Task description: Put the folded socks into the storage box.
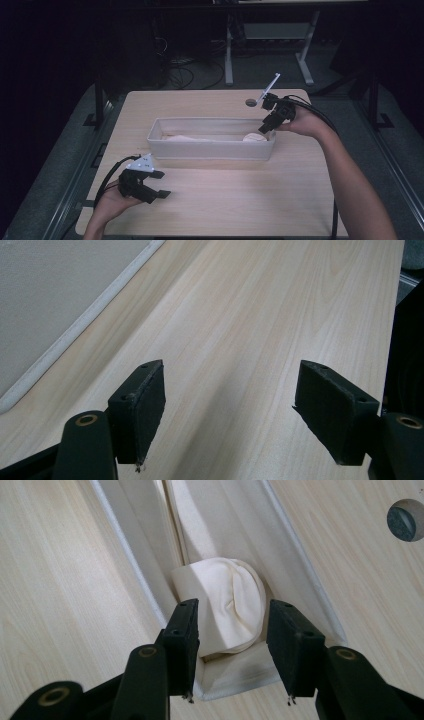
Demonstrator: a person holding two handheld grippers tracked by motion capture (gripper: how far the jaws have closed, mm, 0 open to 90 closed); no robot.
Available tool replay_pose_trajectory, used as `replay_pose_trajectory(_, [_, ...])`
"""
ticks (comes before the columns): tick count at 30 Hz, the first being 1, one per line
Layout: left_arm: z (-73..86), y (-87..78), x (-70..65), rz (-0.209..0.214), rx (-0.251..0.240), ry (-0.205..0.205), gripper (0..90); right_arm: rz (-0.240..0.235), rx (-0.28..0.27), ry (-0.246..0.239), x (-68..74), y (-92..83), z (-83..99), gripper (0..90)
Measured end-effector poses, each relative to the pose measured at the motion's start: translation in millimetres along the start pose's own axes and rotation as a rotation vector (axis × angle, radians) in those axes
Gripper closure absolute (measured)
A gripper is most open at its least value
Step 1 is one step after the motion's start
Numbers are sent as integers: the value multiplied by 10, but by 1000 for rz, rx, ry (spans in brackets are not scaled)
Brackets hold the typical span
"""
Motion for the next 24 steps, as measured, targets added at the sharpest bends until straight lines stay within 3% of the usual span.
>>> replay_pose_trajectory(24, [28,1,29,0,-2,-13,279,17,-31,17,68,-206,123,551])
Point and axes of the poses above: each handheld gripper's, and its own axes: y roughly forward along the jaws, z roughly out of its underside, x roughly to its left, the point moved 10 cm from there along y, roughly forward along the jaws, and after that the axes turned 10 degrees about -z, right-handed, at the moved point
